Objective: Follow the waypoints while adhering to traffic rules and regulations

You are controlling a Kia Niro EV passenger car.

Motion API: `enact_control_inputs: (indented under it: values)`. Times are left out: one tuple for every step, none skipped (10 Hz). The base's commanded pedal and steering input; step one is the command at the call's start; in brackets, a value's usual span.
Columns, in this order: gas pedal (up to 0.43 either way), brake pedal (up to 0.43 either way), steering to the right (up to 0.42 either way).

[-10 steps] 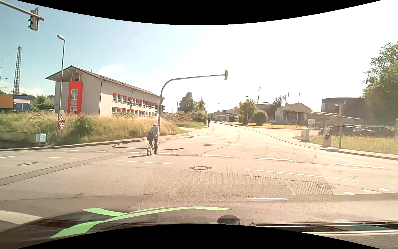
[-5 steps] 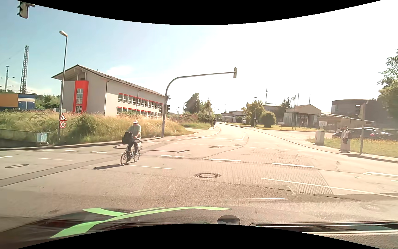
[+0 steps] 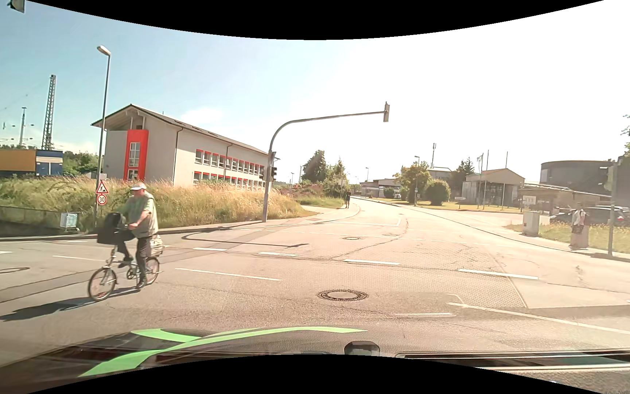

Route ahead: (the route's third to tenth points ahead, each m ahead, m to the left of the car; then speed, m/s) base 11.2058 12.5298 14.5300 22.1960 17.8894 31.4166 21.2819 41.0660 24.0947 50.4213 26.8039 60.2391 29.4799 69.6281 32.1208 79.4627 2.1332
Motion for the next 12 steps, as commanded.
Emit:
enact_control_inputs:
  values:
    - [0.059, 0.0, -0.142]
    - [0.059, 0.0, -0.156]
    - [0.059, 0.0, -0.177]
    - [0.118, 0.0, -0.204]
    - [0.169, 0.0, -0.227]
    - [0.157, 0.0, -0.239]
    - [0.157, 0.0, -0.245]
    - [0.157, 0.0, -0.251]
    - [0.157, 0.0, -0.26]
    - [0.157, 0.0, -0.272]
    - [0.157, 0.0, -0.286]
    - [0.13, 0.0, -0.31]
